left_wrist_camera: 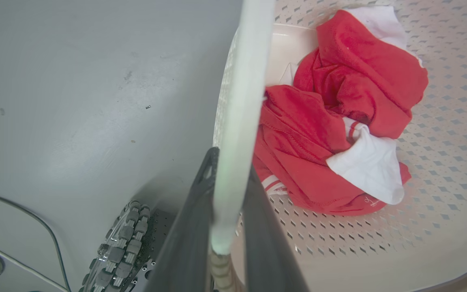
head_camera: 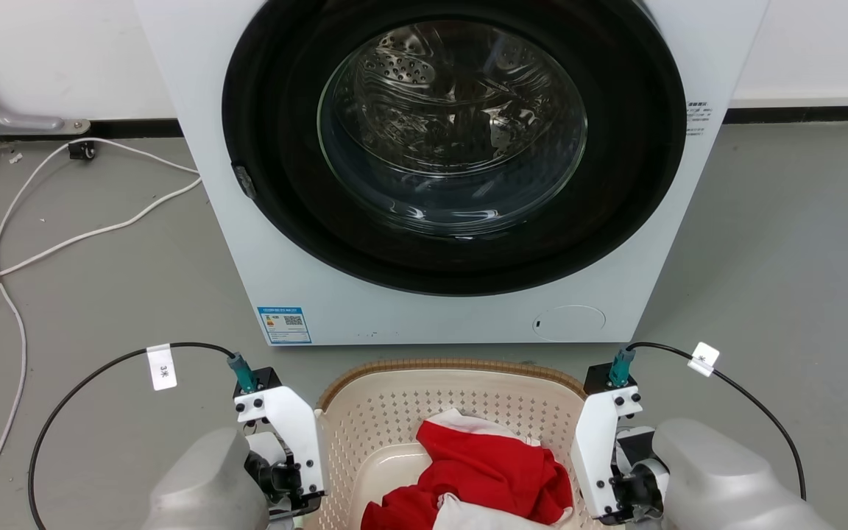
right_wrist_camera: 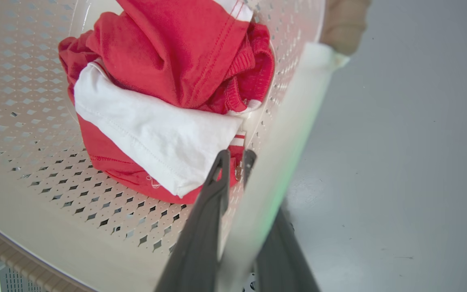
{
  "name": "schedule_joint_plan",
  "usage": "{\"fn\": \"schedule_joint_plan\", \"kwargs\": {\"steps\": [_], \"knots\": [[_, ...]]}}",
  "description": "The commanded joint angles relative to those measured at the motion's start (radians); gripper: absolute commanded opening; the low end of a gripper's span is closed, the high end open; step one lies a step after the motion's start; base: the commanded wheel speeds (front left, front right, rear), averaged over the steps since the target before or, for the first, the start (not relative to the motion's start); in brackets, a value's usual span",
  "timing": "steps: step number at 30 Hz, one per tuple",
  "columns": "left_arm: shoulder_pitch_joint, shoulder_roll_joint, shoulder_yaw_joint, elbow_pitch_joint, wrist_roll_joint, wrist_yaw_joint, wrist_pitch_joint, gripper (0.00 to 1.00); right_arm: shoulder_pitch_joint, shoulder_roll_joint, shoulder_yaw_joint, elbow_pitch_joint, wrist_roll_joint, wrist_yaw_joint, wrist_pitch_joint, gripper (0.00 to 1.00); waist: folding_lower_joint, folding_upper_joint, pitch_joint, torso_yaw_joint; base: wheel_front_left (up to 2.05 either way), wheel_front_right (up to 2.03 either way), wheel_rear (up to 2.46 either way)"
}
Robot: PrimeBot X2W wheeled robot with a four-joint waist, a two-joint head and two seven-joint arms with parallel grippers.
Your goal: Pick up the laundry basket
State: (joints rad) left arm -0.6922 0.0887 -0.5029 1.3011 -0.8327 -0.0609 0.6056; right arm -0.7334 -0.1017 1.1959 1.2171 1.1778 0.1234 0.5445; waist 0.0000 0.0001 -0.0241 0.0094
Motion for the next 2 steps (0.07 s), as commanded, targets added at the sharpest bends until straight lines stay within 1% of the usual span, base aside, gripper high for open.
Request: {"fn": "schedule_joint_plan", "kwargs": {"steps": [1,2], "knots": [[0.000,-0.052,0.004,-0.022,-0.021,-0.017,-0.002,0.00,-0.010,0.050,0.005,-0.022,0.007,0.013,-0.005,0.00,0.0000,-0.0001,0.001,0.000,0.00,0.00,0.00],[0.000,-0.052,0.003,-0.022,-0.021,-0.016,-0.002,0.00,-0.010,0.050,0.007,-0.021,0.008,0.013,-0.006,0.00,0.0000,-0.0001,0.001,0.000,0.00,0.00,0.00]]}}
